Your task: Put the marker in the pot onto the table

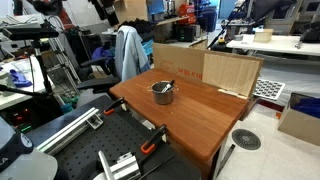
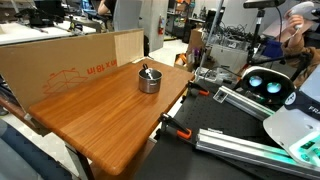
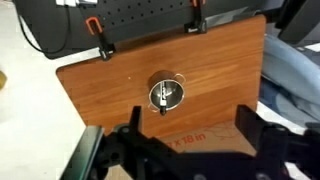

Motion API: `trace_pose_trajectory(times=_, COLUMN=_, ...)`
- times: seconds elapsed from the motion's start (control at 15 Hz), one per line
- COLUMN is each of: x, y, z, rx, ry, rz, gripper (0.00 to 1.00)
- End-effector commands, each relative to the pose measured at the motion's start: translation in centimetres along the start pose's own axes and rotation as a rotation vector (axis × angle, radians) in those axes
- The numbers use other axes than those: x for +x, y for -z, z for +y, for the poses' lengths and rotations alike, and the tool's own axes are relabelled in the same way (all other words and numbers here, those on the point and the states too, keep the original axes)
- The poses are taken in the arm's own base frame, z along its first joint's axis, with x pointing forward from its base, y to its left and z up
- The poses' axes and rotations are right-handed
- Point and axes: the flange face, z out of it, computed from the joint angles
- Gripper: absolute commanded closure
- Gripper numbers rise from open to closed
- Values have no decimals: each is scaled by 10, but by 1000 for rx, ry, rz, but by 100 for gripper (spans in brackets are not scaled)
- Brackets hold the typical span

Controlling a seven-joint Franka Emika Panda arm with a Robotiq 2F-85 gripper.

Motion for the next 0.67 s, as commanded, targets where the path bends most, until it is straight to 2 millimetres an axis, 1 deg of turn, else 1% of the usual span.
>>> trace_pose_trajectory(times=0.0, x=22, y=-33, z=-10, rx=22, ry=-29, rz=8, gripper=0)
trace_pose_trajectory(times=0.13, x=37, y=-59, z=-16, rx=22, ry=-70, rz=-17, gripper=0)
trace_pose_trajectory(times=0.47, x=78, y=-133, z=-32, rx=-11, ry=-166, rz=-99, gripper=0)
trace_pose_trajectory(times=0.6, x=94, y=-158, z=-39, rx=-31, ry=-196, rz=-116, gripper=0)
